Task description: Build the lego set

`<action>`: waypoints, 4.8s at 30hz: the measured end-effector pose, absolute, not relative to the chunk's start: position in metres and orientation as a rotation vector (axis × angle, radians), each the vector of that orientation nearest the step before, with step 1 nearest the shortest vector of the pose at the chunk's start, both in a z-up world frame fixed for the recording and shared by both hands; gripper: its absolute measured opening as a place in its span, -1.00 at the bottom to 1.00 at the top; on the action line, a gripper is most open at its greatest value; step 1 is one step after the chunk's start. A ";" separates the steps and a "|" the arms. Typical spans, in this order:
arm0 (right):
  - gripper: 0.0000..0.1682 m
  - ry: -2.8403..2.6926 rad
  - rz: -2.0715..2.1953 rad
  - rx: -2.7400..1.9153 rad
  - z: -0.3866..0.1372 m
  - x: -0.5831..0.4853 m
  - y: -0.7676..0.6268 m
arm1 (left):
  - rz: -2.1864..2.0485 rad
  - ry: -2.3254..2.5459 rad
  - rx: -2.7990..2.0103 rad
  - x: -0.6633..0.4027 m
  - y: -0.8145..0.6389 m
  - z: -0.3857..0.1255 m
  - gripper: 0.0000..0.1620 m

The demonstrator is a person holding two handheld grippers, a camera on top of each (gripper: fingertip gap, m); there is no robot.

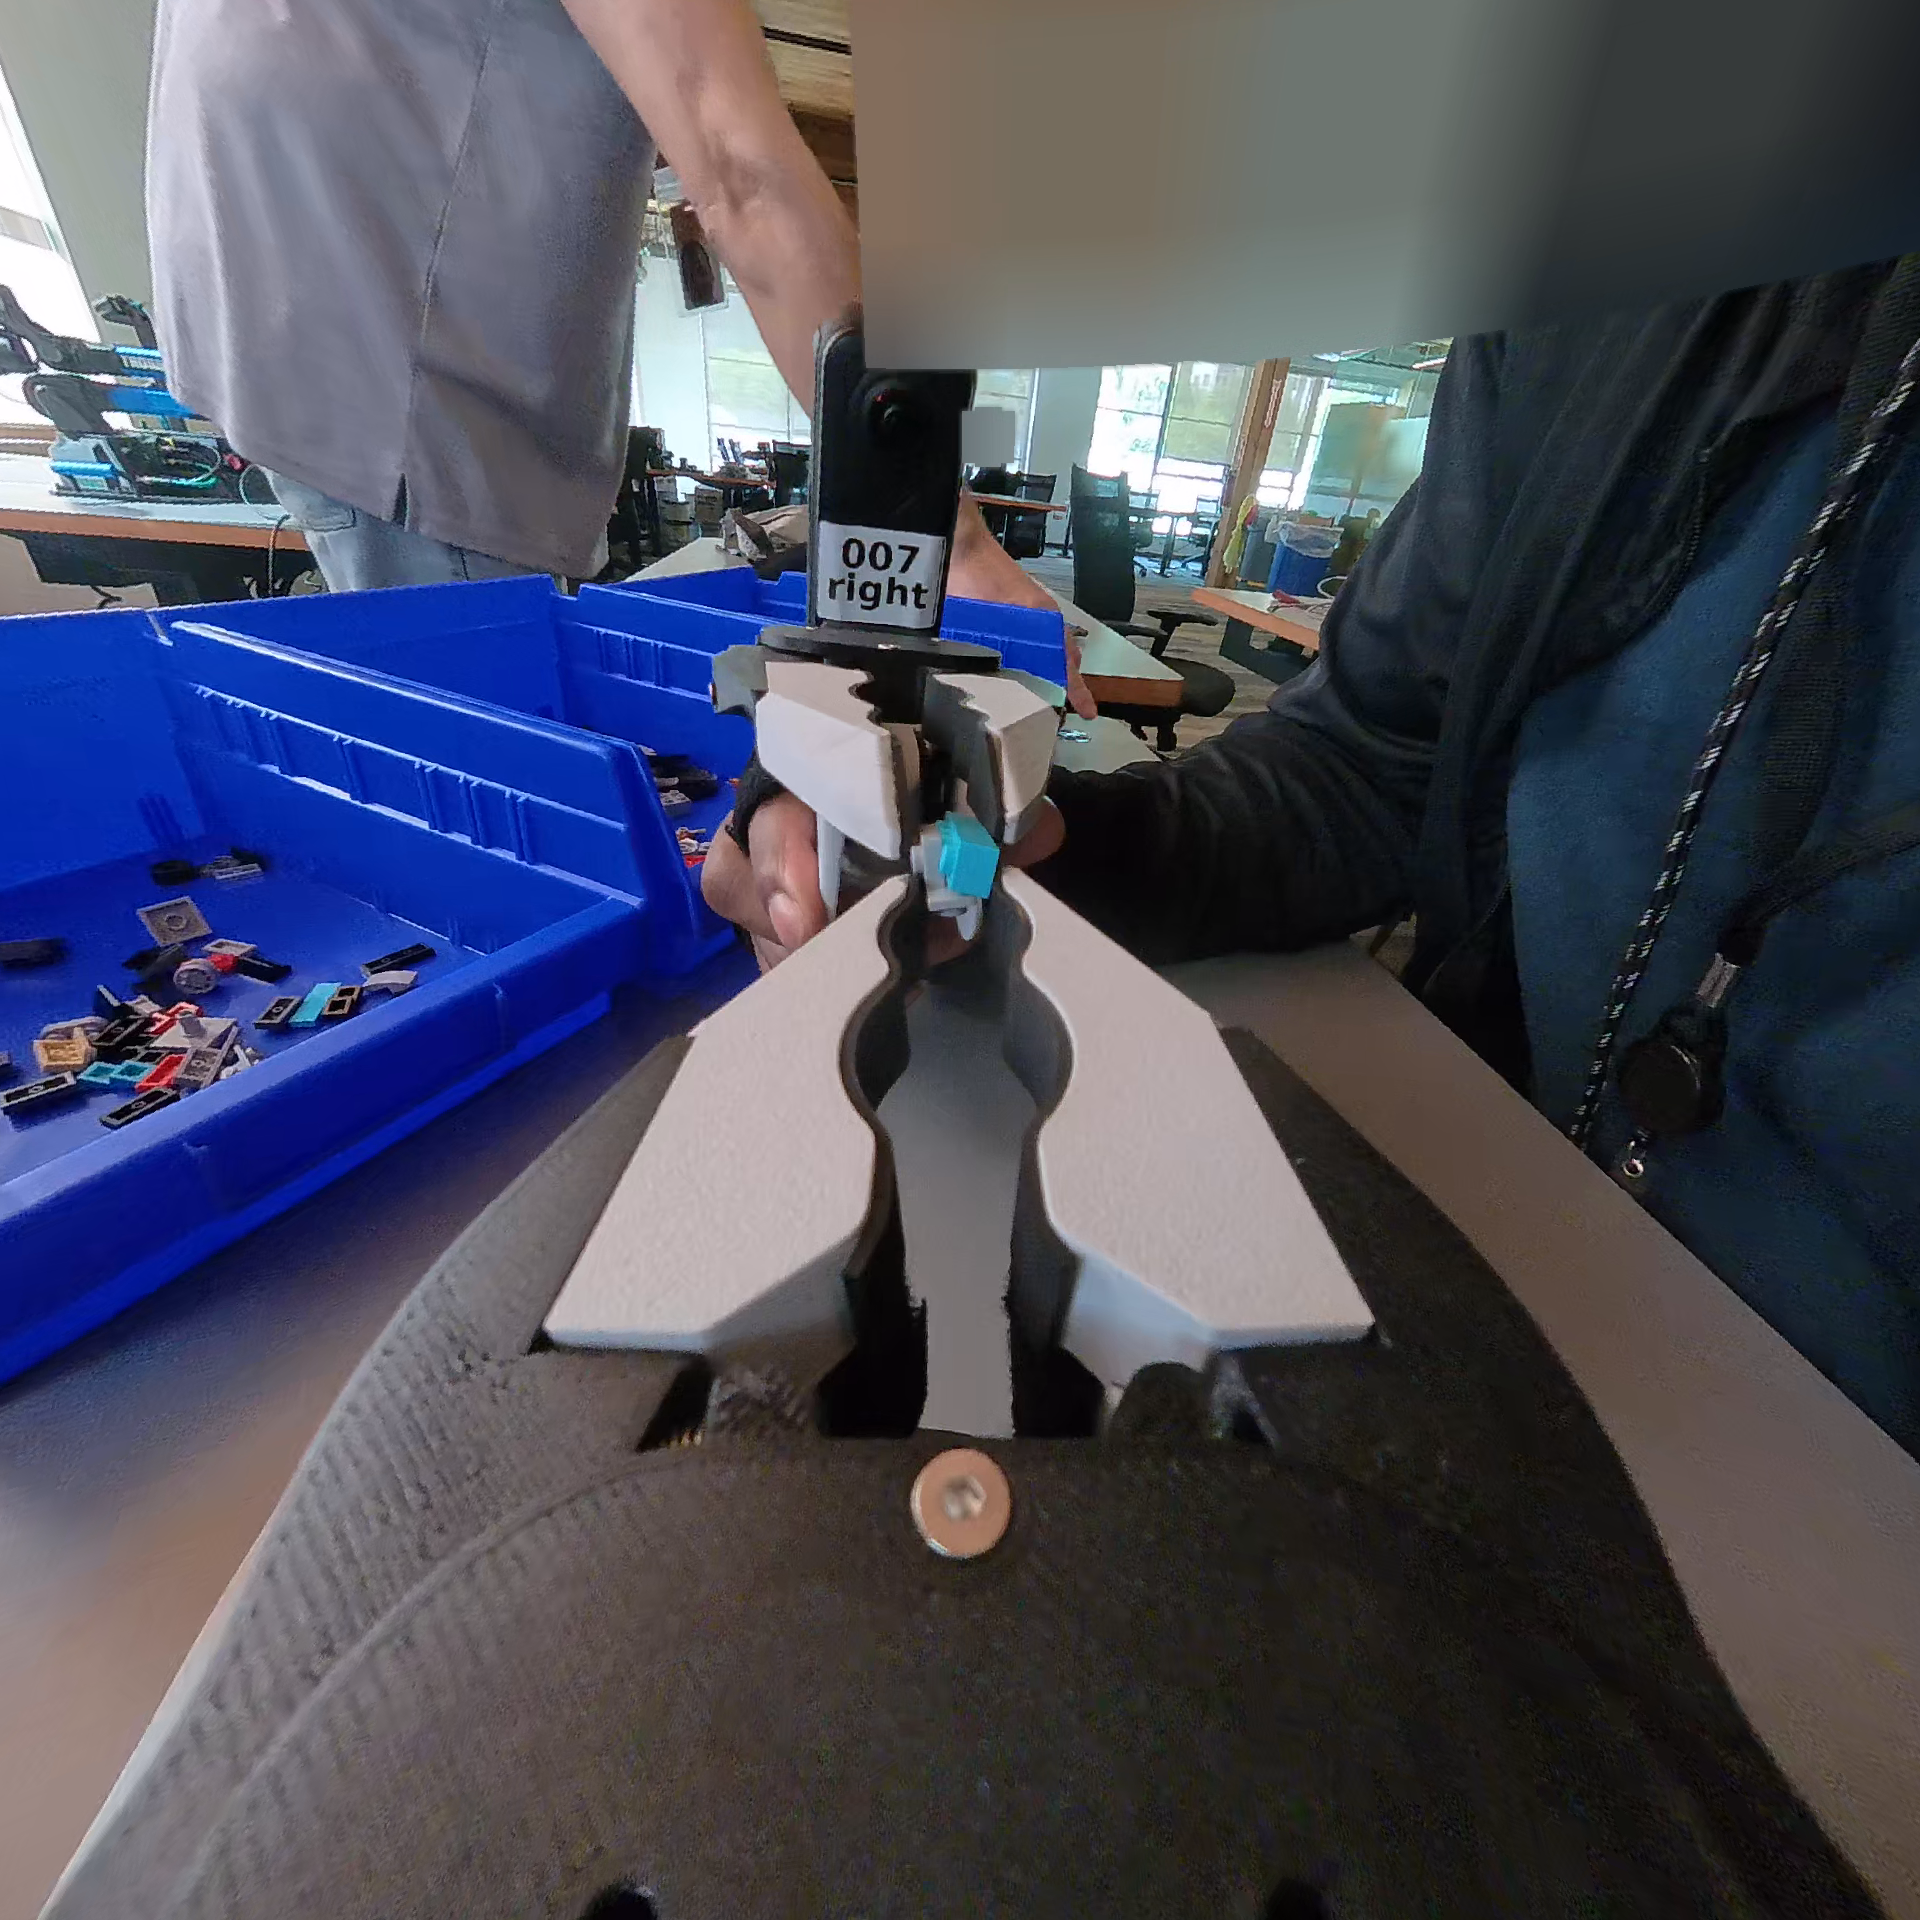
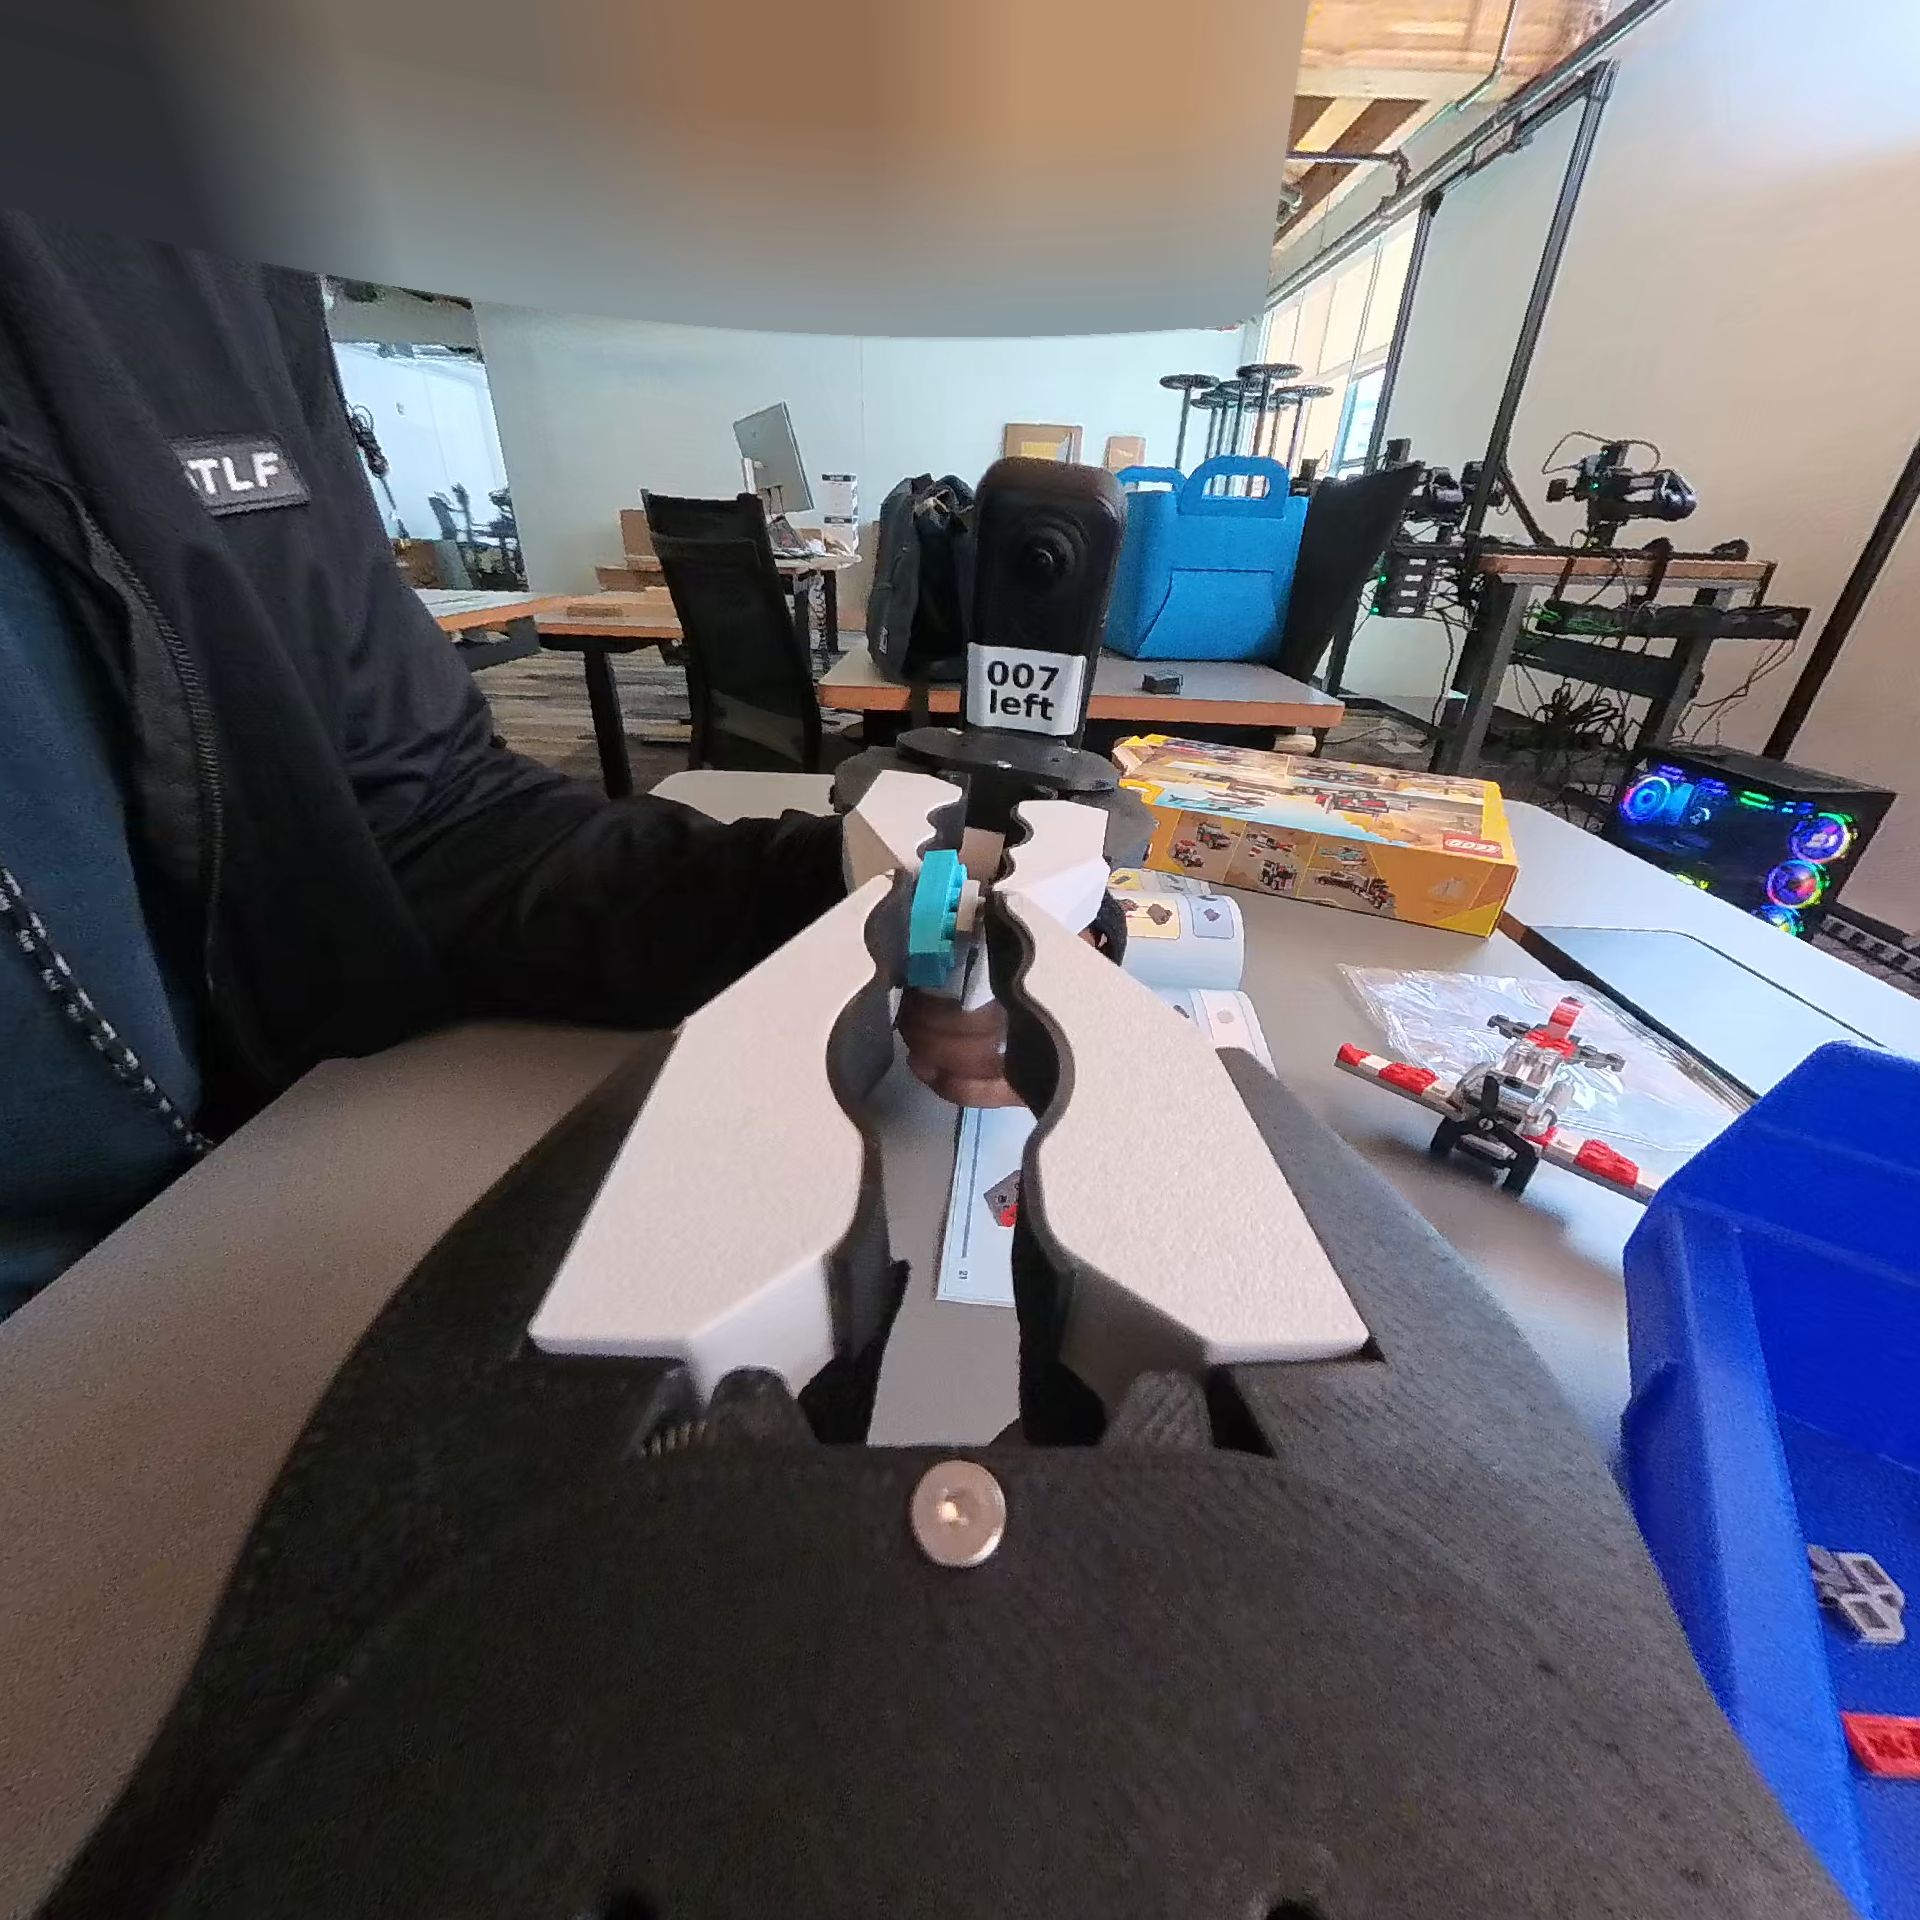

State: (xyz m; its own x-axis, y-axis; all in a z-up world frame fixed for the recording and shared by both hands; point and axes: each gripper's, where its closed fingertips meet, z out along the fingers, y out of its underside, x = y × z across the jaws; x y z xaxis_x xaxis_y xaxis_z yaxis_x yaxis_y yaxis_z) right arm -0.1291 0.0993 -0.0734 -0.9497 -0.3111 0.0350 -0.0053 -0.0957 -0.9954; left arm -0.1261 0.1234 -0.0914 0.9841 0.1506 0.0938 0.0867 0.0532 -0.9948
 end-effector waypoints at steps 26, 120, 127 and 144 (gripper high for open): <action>-0.84 1.992 -2.264 -0.096 -0.024 -0.061 0.105 | 0.115 -0.283 -1.597 -0.058 0.129 -0.042 -0.86; -0.74 2.436 -2.215 0.316 -0.118 0.050 0.139 | 0.857 -1.341 -0.965 0.015 -0.092 -0.118 -0.50; -0.74 2.378 -2.319 0.357 -0.152 0.145 0.183 | 1.126 -1.152 -0.963 0.031 -0.082 -0.090 -0.52; -0.75 2.344 -1.941 0.400 -0.333 0.239 0.142 | 1.208 -1.020 -1.025 0.038 -0.065 -0.081 -0.55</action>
